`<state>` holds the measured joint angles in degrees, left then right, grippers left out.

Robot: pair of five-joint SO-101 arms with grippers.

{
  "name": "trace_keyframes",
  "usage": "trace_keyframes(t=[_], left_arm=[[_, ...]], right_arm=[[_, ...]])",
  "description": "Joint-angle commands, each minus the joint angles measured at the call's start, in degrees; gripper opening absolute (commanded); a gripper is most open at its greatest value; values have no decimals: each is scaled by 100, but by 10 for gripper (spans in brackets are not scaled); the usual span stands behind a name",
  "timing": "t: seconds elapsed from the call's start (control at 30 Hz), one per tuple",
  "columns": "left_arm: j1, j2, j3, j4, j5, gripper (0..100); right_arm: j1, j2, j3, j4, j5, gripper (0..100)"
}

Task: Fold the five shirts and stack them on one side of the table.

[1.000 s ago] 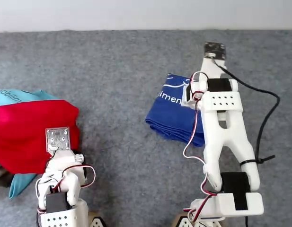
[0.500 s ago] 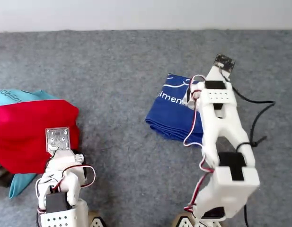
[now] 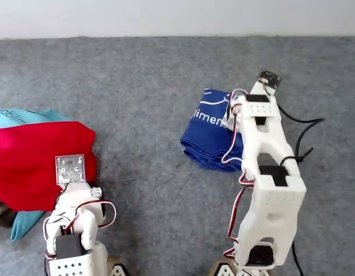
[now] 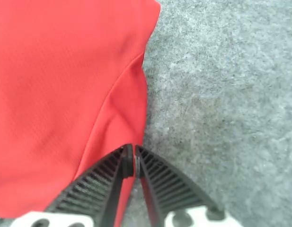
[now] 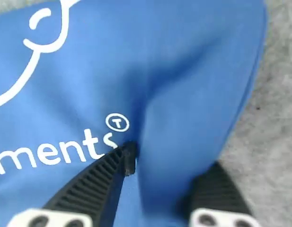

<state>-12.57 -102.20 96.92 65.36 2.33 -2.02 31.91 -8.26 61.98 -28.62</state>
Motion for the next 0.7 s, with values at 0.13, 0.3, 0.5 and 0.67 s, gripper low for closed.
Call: trace_keyframes(t=[0.13, 0.3, 0.5, 0.67], left_arm=[[-26, -18, -40, -70, 35, 14], [-26, -18, -40, -70, 35, 14], [-26, -18, -40, -70, 35, 14], [-26, -18, -40, -70, 35, 14]], right_arm=[[268, 4, -1169, 1314, 149, 9], [1086, -92, -1811, 2044, 1363, 9], [2580, -189, -1890, 2123, 3429, 9], [3547, -145, -1890, 1947, 4949, 9]])
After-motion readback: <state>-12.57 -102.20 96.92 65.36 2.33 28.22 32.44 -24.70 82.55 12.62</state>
